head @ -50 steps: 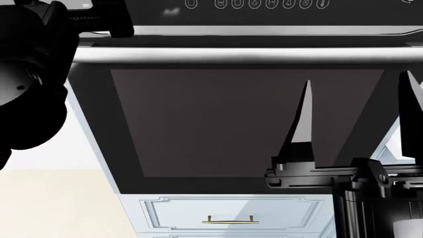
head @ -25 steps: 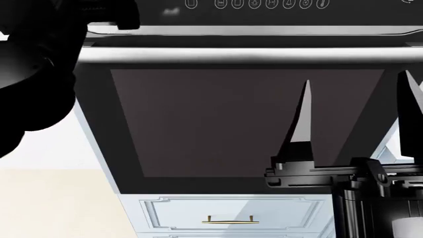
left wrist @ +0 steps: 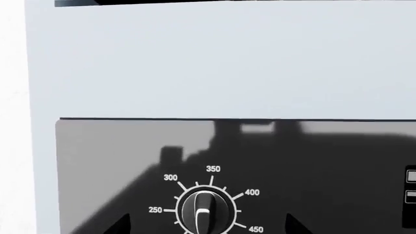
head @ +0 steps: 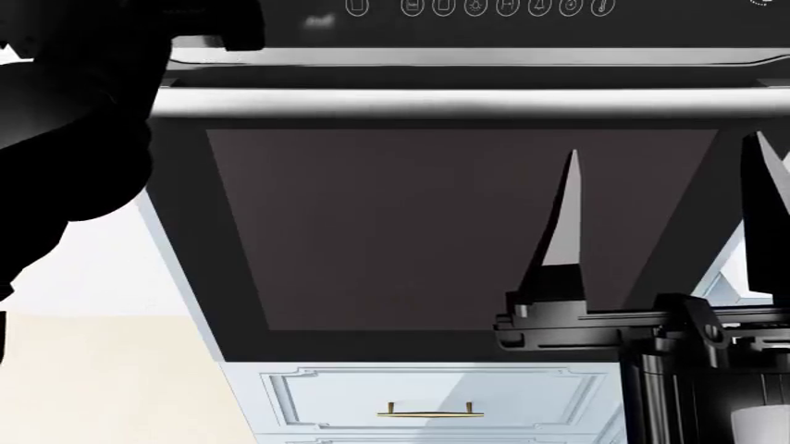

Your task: Preheat the oven by turning the temperature knob.

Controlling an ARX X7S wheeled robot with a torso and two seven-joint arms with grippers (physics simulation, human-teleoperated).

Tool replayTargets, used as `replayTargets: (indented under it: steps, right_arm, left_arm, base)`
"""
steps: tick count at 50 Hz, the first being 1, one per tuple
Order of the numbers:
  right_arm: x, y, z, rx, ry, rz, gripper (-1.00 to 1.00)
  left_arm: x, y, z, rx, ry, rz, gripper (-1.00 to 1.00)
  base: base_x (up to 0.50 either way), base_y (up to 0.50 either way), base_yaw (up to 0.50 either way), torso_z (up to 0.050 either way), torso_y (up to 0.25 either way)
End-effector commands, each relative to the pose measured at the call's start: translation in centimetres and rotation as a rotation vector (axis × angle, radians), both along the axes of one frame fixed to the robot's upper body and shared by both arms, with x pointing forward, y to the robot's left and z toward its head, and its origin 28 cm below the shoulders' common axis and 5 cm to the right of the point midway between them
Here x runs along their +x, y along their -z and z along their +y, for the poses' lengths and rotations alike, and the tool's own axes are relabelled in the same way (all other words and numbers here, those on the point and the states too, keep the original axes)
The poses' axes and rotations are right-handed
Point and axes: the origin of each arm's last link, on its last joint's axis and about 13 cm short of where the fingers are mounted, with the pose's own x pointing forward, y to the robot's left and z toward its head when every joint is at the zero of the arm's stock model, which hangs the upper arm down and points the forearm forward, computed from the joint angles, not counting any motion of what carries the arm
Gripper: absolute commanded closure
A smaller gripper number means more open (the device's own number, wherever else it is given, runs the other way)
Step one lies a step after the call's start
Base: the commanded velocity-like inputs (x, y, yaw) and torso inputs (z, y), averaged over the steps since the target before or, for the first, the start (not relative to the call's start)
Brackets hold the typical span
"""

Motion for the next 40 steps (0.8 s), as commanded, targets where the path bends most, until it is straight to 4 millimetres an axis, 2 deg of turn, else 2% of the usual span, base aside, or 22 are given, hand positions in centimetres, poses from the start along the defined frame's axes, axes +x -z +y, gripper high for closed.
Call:
replayTargets:
  steps: [1, 40]
  right_arm:
    - [0.0, 0.0, 0.0, -0.002, 0.000, 0.001, -1.00]
    - [0.0, 0.1, 0.1, -0.002, -0.005, 0.005, -1.00]
  left_arm:
    - [0.5, 0.1, 0.0, 0.004, -0.005, 0.009, -1.00]
    - [2.1, 1.1, 0.2, 0.014, -0.029, 0.039, -1.00]
  base:
    - [0.00, 0.00, 0.00, 0.000, 0.000]
    - [0.00, 0.00, 0.00, 0.000, 0.000]
